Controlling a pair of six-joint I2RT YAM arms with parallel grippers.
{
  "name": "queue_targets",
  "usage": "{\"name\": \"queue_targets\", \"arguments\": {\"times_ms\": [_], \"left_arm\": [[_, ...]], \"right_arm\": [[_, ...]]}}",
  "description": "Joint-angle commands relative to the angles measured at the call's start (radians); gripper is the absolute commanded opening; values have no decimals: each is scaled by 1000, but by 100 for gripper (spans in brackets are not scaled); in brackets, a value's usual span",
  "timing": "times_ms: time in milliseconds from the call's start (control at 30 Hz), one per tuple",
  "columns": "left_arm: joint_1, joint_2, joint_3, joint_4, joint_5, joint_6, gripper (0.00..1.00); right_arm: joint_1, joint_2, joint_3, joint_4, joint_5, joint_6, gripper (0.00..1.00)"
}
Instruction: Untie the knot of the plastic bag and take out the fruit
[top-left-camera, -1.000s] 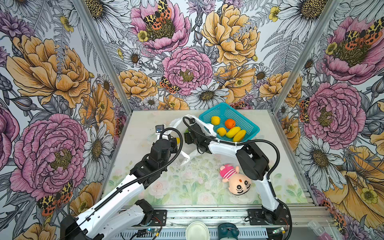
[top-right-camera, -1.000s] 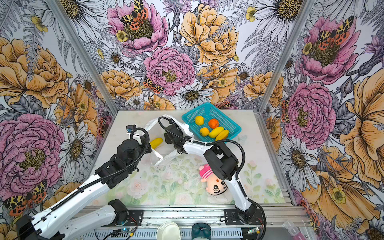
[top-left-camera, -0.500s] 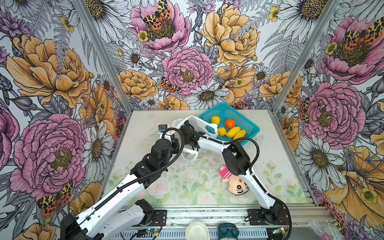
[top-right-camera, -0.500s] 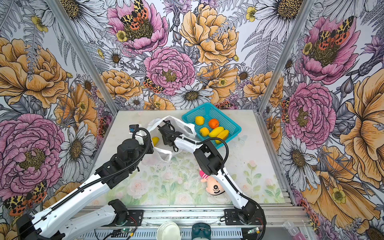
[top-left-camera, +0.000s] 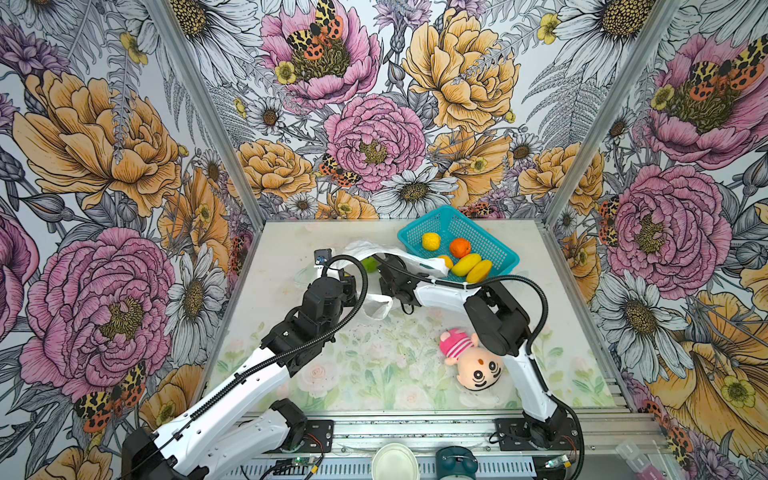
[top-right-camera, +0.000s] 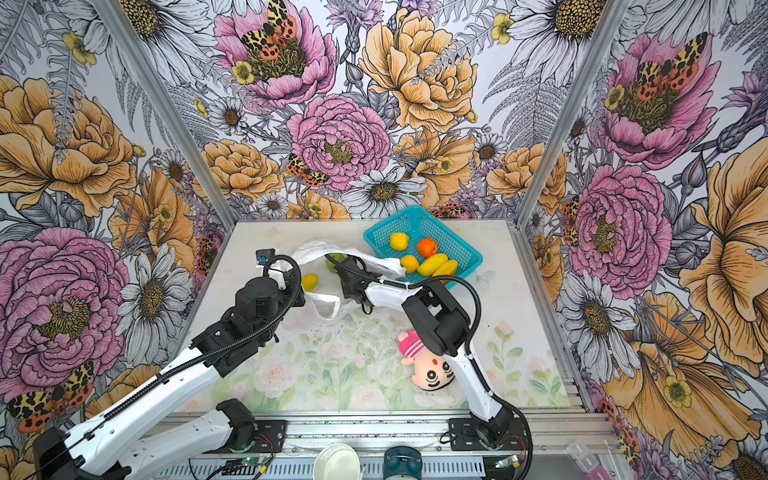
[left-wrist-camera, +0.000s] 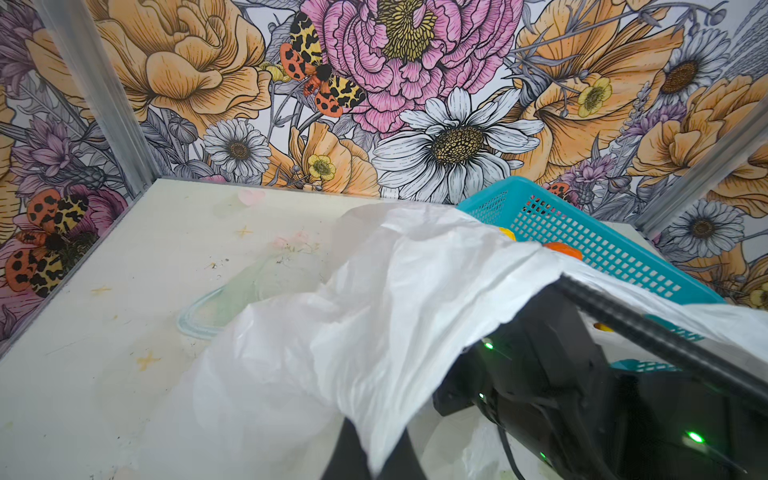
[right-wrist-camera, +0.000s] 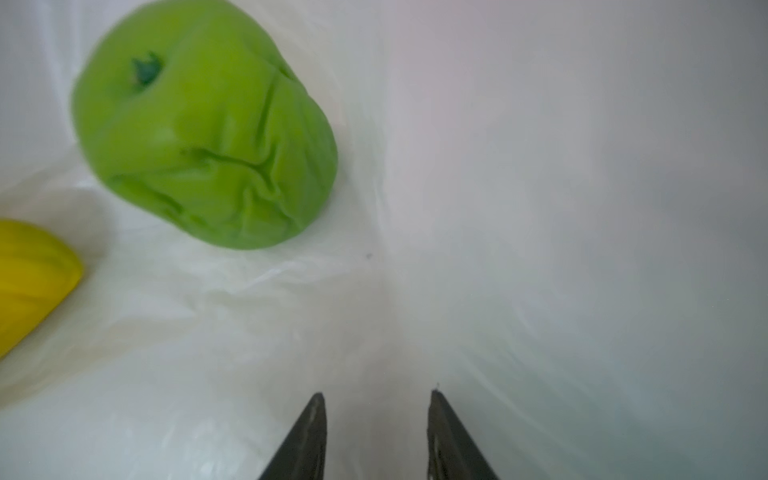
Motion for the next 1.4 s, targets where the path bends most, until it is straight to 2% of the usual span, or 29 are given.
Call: {"name": "queue_targets", "arguments": {"times_ms": [0, 100, 200, 333, 400, 500, 567, 733, 867, 933, 1067, 1167, 1267, 1367], "left_arm": [[20, -5, 14, -12, -45, -25, 0], [32, 1, 12, -13, -46, -28, 0], [38, 10, 13, -14, -44, -26, 0], [37, 15, 27, -20, 0, -24, 0], [29, 17, 62, -44, 57, -36, 0], [-13, 30, 155, -132, 156, -70, 0], [-62, 40, 219, -196, 186, -77, 0], [-174, 95, 393, -435, 148, -60, 0], [-192, 103, 418, -547, 158, -79, 0], [-195, 83, 405, -602, 123, -86, 0], [-183, 40, 418, -751, 19, -86, 0], [-137, 34, 438, -846, 14, -43, 0], [-63, 42, 419, -870, 36, 33, 0], [-8, 43, 427, -890, -4, 73, 0]], "right_arm": [[17, -192, -216, 358, -34, 29, 39], [18, -288, -352, 481, -56, 42, 37], [18, -332, -407, 525, -69, 39, 36], [19, -269, -349, 494, -88, 24, 40], [43, -229, -302, 475, -92, 27, 47], [58, -197, -271, 473, -45, 39, 59], [66, -195, -279, 475, -14, 64, 62], [128, -277, -421, 599, 109, 125, 64], [198, -333, -460, 593, 192, 139, 65], [219, -337, -462, 575, 204, 150, 65], [239, -333, -480, 595, 217, 154, 66], [250, -316, -456, 577, 200, 141, 66], [260, -295, -412, 541, 191, 114, 66], [259, -292, -371, 485, 204, 68, 68]]}}
